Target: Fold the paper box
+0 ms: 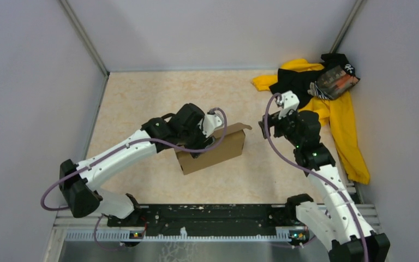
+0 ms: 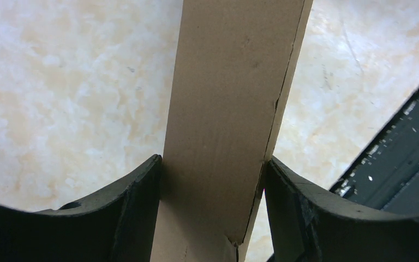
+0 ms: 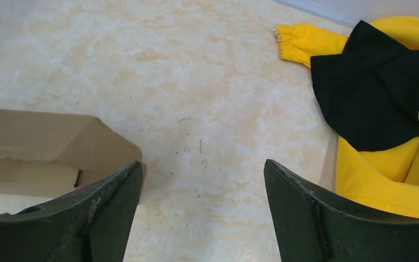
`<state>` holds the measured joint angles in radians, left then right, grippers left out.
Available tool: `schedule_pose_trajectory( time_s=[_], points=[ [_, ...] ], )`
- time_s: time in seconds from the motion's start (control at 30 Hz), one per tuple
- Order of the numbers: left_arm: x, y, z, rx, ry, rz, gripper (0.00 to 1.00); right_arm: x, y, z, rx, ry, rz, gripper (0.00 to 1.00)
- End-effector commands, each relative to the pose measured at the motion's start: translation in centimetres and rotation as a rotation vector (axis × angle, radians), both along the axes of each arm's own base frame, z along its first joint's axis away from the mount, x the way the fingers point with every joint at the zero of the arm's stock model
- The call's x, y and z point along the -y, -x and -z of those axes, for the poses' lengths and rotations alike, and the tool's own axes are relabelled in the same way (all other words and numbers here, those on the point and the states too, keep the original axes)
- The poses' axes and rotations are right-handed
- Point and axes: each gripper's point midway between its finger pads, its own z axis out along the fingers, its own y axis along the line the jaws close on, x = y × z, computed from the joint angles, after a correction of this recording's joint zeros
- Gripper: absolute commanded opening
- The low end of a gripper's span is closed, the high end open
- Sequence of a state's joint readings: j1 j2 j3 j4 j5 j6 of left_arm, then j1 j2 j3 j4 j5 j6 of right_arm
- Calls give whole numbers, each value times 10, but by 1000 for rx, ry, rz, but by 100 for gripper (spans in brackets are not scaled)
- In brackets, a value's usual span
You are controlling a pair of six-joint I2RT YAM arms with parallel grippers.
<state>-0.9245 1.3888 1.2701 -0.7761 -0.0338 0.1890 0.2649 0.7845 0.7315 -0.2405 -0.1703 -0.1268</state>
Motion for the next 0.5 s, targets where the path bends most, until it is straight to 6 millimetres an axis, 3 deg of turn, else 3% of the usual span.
schedule_pose_trajectory(
  time_s=[0.0,0.2,0.47],
  points=[
    [-1,-27,-13,27,37,10,53,-14,-17,-40,86,-121,-70,78],
    [-19,-48,-4,-21,53,7,54,-40,-11,-28,93,-121,-249,71],
    [-11,-47,-1,-70,88,43,54,-68,-14,-16,68,-62,-427,69]
  ],
)
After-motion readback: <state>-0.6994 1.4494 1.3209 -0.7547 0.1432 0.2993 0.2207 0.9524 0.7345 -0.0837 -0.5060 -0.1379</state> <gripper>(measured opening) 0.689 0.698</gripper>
